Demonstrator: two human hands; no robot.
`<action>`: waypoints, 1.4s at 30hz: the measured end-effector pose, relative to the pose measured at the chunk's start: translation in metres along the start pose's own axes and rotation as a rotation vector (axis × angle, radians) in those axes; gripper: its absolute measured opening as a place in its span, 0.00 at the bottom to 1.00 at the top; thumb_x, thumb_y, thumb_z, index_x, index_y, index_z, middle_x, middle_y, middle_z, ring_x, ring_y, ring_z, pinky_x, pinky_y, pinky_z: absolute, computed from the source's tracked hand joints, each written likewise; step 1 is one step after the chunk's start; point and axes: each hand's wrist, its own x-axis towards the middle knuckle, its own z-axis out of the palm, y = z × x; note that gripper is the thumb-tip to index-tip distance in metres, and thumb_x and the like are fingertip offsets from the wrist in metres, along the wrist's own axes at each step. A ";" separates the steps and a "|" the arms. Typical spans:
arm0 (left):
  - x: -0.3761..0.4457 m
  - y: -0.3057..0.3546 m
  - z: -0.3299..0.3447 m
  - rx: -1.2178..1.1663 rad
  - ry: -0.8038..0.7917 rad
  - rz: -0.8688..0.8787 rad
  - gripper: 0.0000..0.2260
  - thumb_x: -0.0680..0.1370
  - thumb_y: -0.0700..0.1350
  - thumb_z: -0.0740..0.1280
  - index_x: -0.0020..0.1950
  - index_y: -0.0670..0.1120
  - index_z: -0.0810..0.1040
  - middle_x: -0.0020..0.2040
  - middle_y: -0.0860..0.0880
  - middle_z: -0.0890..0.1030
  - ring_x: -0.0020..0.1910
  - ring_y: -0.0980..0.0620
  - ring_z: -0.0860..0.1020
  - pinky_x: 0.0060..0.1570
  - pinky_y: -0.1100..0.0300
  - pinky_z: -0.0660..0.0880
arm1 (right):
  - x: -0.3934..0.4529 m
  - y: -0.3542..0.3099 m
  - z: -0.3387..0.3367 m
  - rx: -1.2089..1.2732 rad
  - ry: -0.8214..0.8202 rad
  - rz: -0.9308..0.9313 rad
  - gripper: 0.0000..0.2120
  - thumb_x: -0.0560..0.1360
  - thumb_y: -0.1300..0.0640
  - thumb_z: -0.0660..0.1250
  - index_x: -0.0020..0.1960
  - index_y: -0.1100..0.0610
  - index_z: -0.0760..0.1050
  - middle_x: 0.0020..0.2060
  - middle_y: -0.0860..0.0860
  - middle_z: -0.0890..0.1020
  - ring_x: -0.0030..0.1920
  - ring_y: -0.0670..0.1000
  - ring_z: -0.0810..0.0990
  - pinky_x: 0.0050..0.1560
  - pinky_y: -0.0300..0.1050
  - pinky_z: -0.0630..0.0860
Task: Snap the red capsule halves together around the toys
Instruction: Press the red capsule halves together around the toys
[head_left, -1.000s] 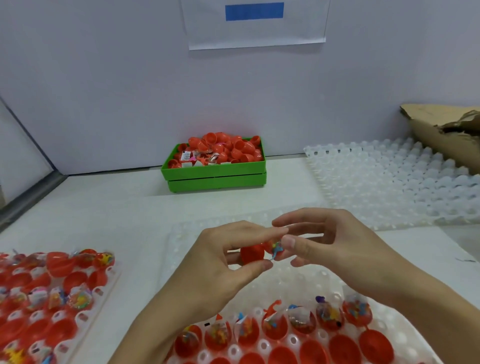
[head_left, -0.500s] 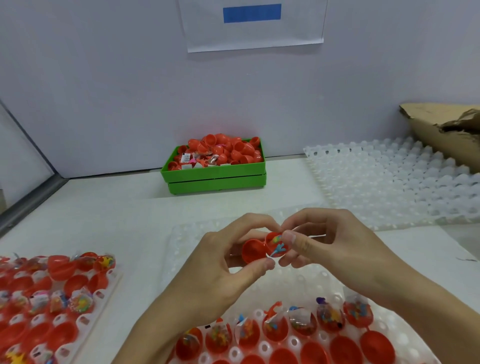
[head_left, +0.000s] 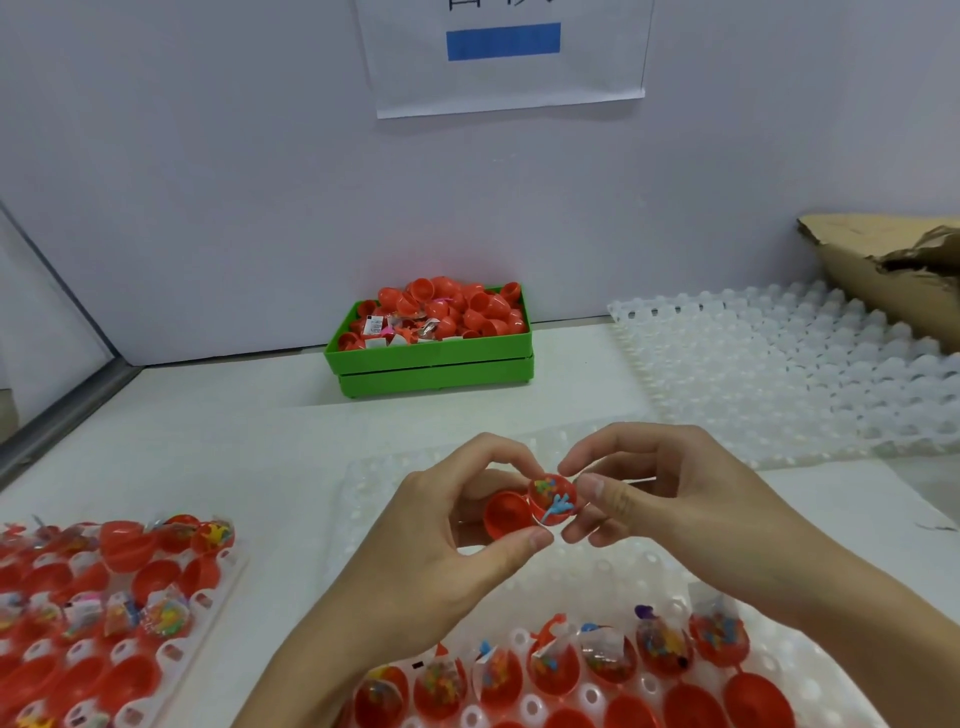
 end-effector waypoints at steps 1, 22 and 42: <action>0.000 0.001 0.000 -0.008 0.002 -0.007 0.12 0.74 0.44 0.73 0.52 0.57 0.75 0.47 0.53 0.86 0.47 0.49 0.84 0.47 0.67 0.77 | 0.000 0.000 0.000 0.001 -0.003 0.006 0.06 0.78 0.64 0.67 0.46 0.56 0.82 0.39 0.57 0.86 0.40 0.55 0.87 0.40 0.38 0.80; 0.003 -0.063 -0.070 0.241 0.613 -0.221 0.16 0.75 0.42 0.73 0.48 0.62 0.72 0.45 0.54 0.84 0.39 0.59 0.83 0.37 0.71 0.76 | 0.252 -0.049 0.098 -0.959 0.095 -0.428 0.06 0.77 0.61 0.69 0.49 0.58 0.84 0.44 0.51 0.84 0.43 0.50 0.79 0.46 0.43 0.77; 0.005 -0.060 -0.067 0.038 0.553 -0.214 0.17 0.74 0.41 0.75 0.49 0.62 0.73 0.42 0.58 0.85 0.43 0.58 0.83 0.39 0.70 0.77 | 0.283 -0.058 0.095 -0.601 0.097 -0.546 0.06 0.73 0.64 0.74 0.43 0.54 0.83 0.37 0.45 0.84 0.39 0.43 0.82 0.43 0.33 0.75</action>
